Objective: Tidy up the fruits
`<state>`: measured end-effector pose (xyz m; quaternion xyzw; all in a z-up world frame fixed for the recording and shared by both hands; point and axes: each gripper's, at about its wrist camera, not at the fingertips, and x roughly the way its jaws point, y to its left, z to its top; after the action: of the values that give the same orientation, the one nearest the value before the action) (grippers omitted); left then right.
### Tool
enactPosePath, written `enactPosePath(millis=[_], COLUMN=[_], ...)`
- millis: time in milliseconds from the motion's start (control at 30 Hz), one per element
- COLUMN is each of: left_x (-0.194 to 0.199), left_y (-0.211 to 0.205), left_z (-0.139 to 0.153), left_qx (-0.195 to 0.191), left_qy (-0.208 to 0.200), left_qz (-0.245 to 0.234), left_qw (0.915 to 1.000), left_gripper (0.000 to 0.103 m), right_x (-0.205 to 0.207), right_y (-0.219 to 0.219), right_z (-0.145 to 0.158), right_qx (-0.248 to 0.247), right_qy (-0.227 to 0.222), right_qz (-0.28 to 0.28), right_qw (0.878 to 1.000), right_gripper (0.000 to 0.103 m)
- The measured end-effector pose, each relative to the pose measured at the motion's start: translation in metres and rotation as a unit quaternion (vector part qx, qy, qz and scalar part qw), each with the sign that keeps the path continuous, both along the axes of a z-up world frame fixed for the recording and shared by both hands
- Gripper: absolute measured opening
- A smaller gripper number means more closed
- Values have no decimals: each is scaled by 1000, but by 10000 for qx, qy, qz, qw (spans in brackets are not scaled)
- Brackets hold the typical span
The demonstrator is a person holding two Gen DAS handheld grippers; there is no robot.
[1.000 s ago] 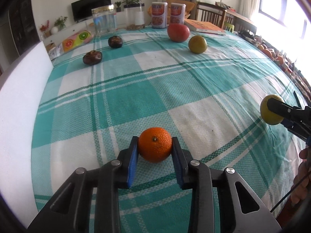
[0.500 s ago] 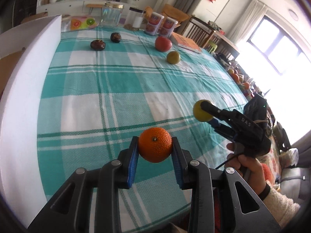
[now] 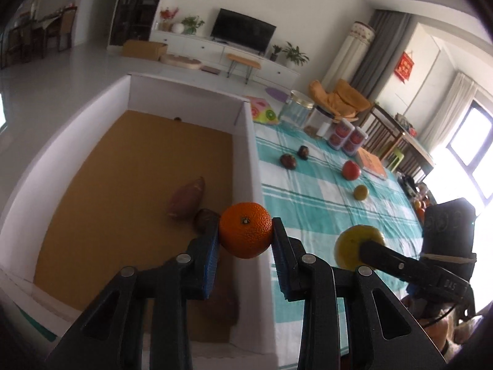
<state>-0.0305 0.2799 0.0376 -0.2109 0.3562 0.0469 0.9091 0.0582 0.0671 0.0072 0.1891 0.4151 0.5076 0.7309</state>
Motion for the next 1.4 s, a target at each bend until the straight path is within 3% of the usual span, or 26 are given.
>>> enactPosePath(millis=[133, 333, 367, 400, 467, 500, 633, 733, 800, 867, 933, 1033, 1167, 1267, 1400], left_x=[-6, -8, -8, -8, -6, -6, 1, 12, 19, 26, 33, 42, 65, 86, 119], left_y=[41, 60, 59, 58, 54, 52, 32, 4, -19, -47, -79, -131, -194, -231, -250], left_z=[-24, -52, -53, -54, -52, -49, -38, -27, -20, -13, -7, -4, -24, -51, -91], left_qx=[221, 451, 523, 599, 756, 802, 967, 1072, 1039, 991, 955, 849, 616, 633, 1082], left_qy=[388, 827, 863, 902, 906, 834, 586, 349, 172, 6, -130, -232, 60, 328, 543], left_qz=[668, 1068, 1131, 1185, 1293, 1306, 1122, 836, 544, 156, -284, -1009, -1866, -2188, -2069], left_qw=[9968, 9898, 9884, 9870, 9846, 9847, 9872, 9901, 9930, 9950, 9949, 9910, 9805, 9732, 9708], left_gripper=[33, 35, 40, 60, 80, 80, 80, 80, 80, 80, 80, 82, 84, 84, 84], right_x=[-10, -24, -27, -30, -32, -31, -27, -21, -12, 4, 23, 44, 46, 50, 57], right_y=[78, 145, 150, 152, 150, 144, 102, 46, 5, -38, -84, -159, -228, -246, -238], right_z=[8, -21, -24, -26, -24, -22, -7, -3, -12, -34, -55, -84, -94, -94, -107], right_qx=[-531, -1532, -1700, -1828, -1821, -1809, -1665, -1717, -1949, -2489, -3022, -3440, -3729, -3597, -4014], right_qy=[-455, -865, -989, -1108, -1270, -1356, -1729, -1983, -2193, -2218, -2000, -1542, -1354, -1042, -814], right_qz=[563, 953, 940, 890, 846, 774, 253, -392, -923, -1413, -1991, -2785, -3414, -3672, -3468], right_qw=[9960, 9798, 9760, 9728, 9714, 9710, 9704, 9642, 9515, 9321, 9105, 8833, 8521, 8514, 8438], right_gripper=[53, 54, 54, 55, 60, 70, 87, 100, 103, 103, 103, 103, 103, 103, 103])
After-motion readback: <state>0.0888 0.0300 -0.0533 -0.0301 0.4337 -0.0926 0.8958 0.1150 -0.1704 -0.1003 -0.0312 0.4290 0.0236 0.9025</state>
